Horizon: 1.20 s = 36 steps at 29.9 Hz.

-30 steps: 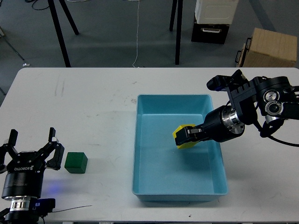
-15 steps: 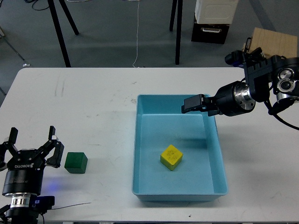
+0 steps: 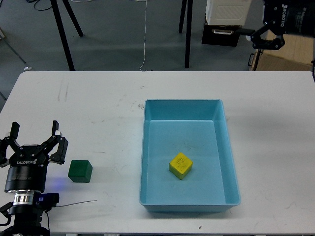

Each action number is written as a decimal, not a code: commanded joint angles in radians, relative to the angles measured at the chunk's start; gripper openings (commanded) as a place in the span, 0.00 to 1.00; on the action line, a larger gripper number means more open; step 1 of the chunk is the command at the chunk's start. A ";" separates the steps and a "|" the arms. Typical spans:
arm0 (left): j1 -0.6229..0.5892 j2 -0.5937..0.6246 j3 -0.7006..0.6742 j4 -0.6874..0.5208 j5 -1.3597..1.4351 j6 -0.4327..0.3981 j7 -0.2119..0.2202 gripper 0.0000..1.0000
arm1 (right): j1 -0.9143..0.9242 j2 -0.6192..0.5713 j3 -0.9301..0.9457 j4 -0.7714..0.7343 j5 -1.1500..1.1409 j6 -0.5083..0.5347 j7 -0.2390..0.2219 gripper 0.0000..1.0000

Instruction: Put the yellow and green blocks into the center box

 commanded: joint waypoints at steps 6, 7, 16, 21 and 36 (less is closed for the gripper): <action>0.000 -0.015 0.003 -0.002 0.003 0.000 0.001 1.00 | -0.278 0.128 0.263 -0.112 0.218 0.039 0.071 1.00; 0.003 -0.015 0.002 -0.002 0.002 0.000 0.001 1.00 | -0.305 0.139 0.286 -0.107 0.227 0.039 0.071 1.00; 0.011 -0.012 0.002 -0.006 0.003 0.000 0.001 1.00 | -0.667 0.084 0.571 0.141 0.304 0.039 0.071 1.00; 0.020 -0.012 0.000 -0.009 0.003 0.000 -0.001 1.00 | -0.956 0.085 0.778 0.307 0.304 0.039 0.071 1.00; 0.046 -0.009 -0.056 -0.022 -0.006 0.000 -0.001 1.00 | -1.339 0.300 1.047 0.407 0.304 0.039 0.071 1.00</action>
